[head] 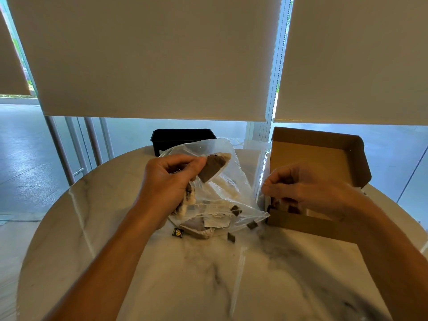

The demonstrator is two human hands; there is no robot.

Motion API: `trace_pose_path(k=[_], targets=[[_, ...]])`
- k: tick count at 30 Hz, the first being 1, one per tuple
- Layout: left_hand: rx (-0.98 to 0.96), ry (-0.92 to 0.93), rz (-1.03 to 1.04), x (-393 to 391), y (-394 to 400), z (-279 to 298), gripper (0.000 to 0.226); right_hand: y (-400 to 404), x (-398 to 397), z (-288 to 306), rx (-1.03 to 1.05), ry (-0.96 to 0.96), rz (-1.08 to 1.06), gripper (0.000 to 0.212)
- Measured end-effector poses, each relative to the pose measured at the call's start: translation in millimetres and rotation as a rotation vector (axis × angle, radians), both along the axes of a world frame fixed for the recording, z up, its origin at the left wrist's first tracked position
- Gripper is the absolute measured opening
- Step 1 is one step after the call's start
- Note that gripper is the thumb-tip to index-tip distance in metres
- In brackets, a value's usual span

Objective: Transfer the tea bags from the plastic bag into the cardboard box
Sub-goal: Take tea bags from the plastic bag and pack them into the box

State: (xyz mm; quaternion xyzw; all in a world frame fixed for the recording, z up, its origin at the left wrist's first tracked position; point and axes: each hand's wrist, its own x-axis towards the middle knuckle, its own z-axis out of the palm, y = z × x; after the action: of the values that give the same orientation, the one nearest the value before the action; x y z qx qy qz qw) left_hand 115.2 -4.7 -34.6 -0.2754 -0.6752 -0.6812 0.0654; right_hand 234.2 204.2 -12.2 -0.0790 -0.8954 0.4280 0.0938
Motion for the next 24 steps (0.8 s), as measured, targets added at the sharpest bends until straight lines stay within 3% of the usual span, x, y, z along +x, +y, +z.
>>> trace_pose_path(k=[6,11,24], targets=[[0.001,-0.034,0.014,-2.0,0.0,-2.3,0.008,10.5,1.4,-0.6,0.072,-0.031,-0.070,0.010],[-0.021,-0.050,0.007,0.0,0.0,-1.4,0.006,14.3,-2.3,-3.4,0.239,0.057,-0.200,0.009],[-0.028,-0.063,0.028,-3.3,-0.6,-3.5,0.008,34.6,-2.7,-6.2,0.292,0.174,-0.330,0.017]])
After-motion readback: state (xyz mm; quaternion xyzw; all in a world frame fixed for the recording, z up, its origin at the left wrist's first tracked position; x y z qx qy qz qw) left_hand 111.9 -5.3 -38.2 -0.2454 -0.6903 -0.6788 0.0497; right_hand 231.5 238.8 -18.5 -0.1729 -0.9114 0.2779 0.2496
